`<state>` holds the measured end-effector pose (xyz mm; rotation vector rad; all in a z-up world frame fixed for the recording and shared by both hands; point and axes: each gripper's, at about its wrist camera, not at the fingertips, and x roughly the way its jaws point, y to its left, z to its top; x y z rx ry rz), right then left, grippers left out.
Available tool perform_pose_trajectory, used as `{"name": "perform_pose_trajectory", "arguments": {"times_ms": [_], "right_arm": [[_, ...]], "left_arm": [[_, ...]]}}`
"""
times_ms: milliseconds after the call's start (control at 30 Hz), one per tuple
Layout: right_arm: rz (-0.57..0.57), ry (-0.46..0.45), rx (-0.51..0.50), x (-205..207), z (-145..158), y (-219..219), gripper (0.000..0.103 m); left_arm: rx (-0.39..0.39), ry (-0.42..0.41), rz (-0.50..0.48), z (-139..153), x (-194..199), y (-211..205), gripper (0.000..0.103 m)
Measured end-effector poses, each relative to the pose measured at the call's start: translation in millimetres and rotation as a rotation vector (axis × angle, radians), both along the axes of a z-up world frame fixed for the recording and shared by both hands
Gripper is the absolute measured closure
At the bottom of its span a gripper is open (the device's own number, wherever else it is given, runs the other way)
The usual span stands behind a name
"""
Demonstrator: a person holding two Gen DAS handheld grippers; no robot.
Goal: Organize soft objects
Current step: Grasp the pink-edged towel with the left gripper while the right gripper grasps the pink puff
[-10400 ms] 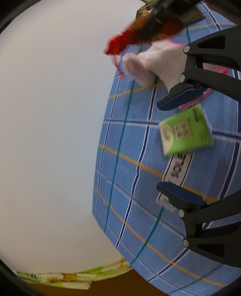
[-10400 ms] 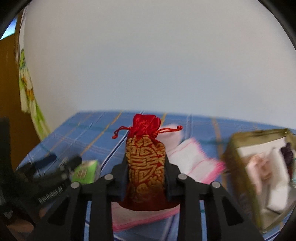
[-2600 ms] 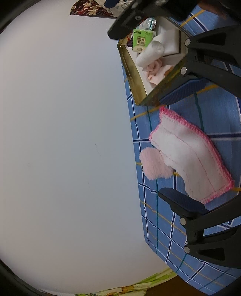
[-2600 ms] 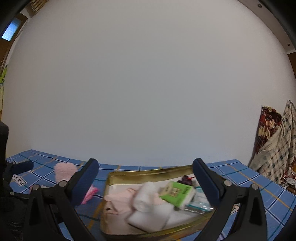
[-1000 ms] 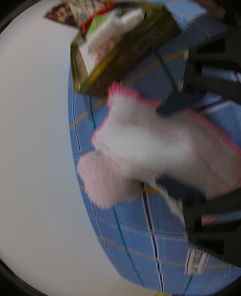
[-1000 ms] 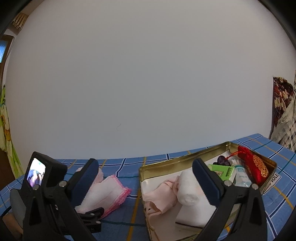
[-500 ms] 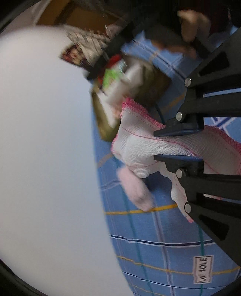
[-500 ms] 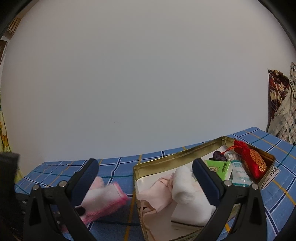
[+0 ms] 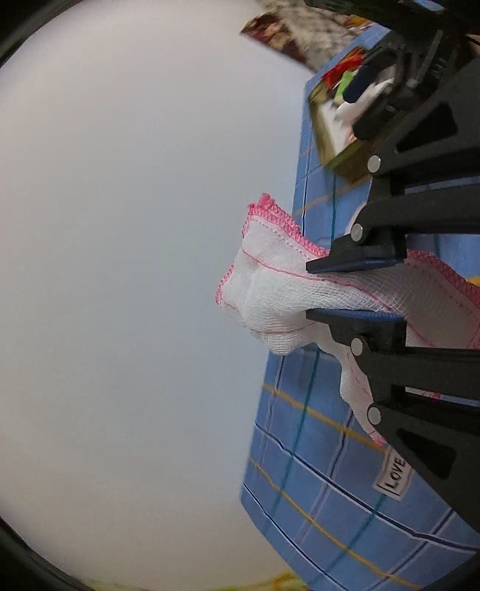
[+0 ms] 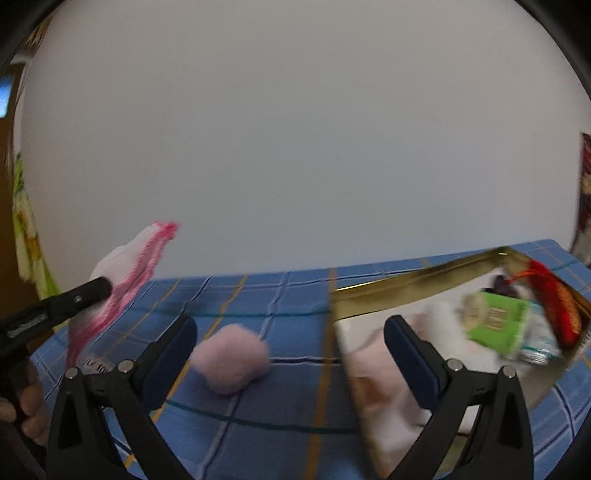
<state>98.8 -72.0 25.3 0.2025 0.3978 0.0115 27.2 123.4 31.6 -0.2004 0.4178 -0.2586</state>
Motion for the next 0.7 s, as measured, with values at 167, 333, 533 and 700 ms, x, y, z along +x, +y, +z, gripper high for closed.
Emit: {"name": "perform_pose_trajectory", "arguments": {"times_ms": [167, 333, 533, 700], "right_arm": [[0.132, 0.130, -0.028, 46.7, -6.4, 28.0, 0.001], [0.197, 0.298, -0.066, 86.5, -27.0, 45.3, 0.009], [0.224, 0.433, -0.144, 107.9, -53.8, 53.0, 0.025], [0.239, 0.457, -0.124, 105.8, -57.7, 48.1, 0.047]], "left_arm": [[0.039, 0.032, 0.131, -9.1, 7.0, 9.7, 0.084], [0.025, 0.088, 0.163, -18.7, 15.2, 11.4, 0.084], [0.114, 0.100, 0.211, -23.7, 18.2, 5.6, 0.083], [0.121, 0.107, 0.211, -26.3, 19.6, 9.6, 0.083]]}}
